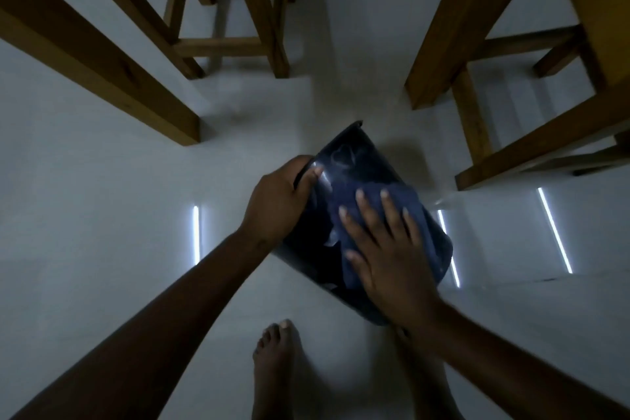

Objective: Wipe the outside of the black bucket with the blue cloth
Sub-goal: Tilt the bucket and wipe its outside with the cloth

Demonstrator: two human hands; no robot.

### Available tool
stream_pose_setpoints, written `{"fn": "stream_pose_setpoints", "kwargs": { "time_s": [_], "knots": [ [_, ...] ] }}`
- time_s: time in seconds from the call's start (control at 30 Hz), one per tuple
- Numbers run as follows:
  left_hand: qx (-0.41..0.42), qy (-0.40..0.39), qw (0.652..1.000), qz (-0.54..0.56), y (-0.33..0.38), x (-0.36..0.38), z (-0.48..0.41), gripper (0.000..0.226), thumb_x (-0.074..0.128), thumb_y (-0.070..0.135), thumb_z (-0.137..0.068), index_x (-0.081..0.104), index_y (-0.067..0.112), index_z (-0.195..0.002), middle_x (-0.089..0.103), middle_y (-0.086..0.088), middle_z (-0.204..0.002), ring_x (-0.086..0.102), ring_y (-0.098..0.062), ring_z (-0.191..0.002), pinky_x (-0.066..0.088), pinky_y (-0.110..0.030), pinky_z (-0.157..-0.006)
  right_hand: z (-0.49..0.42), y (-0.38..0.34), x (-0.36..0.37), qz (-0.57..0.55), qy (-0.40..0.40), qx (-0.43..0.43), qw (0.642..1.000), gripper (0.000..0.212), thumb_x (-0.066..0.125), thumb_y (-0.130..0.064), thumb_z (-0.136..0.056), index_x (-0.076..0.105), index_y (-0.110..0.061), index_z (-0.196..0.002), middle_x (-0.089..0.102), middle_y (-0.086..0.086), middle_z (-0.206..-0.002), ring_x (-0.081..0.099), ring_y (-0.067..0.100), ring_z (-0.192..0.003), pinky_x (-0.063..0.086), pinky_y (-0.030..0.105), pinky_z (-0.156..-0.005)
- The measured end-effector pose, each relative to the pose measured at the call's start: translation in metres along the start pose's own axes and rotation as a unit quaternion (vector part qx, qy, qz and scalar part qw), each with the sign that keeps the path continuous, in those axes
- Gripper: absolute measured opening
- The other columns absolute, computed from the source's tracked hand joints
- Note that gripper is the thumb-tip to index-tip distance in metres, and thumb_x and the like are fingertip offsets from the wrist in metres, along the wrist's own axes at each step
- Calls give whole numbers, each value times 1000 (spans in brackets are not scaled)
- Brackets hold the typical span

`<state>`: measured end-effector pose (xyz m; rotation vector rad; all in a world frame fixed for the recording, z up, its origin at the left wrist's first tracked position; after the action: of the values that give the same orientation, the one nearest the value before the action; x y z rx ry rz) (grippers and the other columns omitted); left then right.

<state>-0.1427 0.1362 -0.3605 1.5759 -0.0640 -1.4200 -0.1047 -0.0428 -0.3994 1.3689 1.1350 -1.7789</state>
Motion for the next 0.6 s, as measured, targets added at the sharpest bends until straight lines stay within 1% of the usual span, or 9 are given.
{"fn": "stream_pose_setpoints", "kwargs": {
  "time_s": [0.07,0.13,0.17,0.23,0.3,0.37,0.43,0.5,0.6],
  "knots": [
    [0,-36,999,25,-1,2,1,26,46,41,-98,59,26,-114,70,7,-100,66,-8,-87,51,-16,-75,-24,17,-8,-33,12,23,999,61,22,-47,-96,6,-27,-151,7,3,-161,8,30,-148,19,49,-117],
    [-19,-82,995,60,-10,2,10,28,49,44,-95,54,29,-119,68,13,-101,65,0,-87,49,-7,-70,-42,45,-14,-114,16,81,990,60,19,-49,-96,7,-28,-151,9,2,-162,9,26,-148,23,49,-117],
    [-35,-93,993,66,-17,0,17,27,48,45,-95,53,31,-117,68,14,-95,66,0,-84,48,-6,-65,-43,57,-14,-152,18,106,982,61,18,-51,-96,9,-28,-151,11,2,-161,11,24,-147,25,49,-116],
    [-57,-83,994,50,-24,-4,30,21,44,46,-95,52,30,-105,68,9,-81,67,-5,-76,46,-11,-58,-31,66,-13,-185,16,140,973,62,19,-54,-95,11,-28,-151,15,3,-161,15,23,-147,30,50,-114],
    [-56,-47,997,25,-22,-5,33,20,44,44,-96,52,27,-101,67,5,-72,66,-6,-67,46,-17,-56,-7,45,-10,-126,13,116,985,62,26,-50,-94,13,-27,-150,18,4,-160,16,27,-146,27,52,-115],
    [-30,-8,1000,-2,-11,-4,26,19,44,42,-97,52,26,-103,66,5,-70,63,-2,-63,46,-13,-55,15,10,-4,-61,7,44,997,63,30,-47,-93,14,-26,-150,15,4,-160,12,30,-147,18,51,-116],
    [-6,7,1000,-14,-2,-4,18,20,41,39,-99,53,25,-107,68,3,-72,60,2,-62,43,-8,-55,7,0,-5,-44,9,-4,999,60,28,-46,-95,12,-28,-151,11,3,-161,8,30,-147,14,49,-117],
    [0,-2,1000,-15,1,-4,15,25,36,37,-101,53,23,-114,68,1,-74,57,5,-61,42,-4,-55,-22,14,-9,-59,11,4,998,58,23,-43,-97,9,-29,-151,8,1,-161,8,27,-148,17,47,-118],
    [-3,-7,999,-36,2,-4,13,29,32,36,-102,52,24,-119,64,5,-73,51,7,-57,40,2,-55,-39,50,-11,-166,9,83,983,55,19,-44,-98,13,-29,-151,16,0,-161,18,24,-146,29,49,-115]
  ]
}}
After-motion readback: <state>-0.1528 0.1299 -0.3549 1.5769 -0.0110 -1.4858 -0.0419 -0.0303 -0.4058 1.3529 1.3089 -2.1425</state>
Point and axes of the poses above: each hand's wrist, its own z-axis away from the middle knuckle, its own x-axis out of the palm, y = z × x, the point moved 6 cm from there along -z, towards the middle knuckle
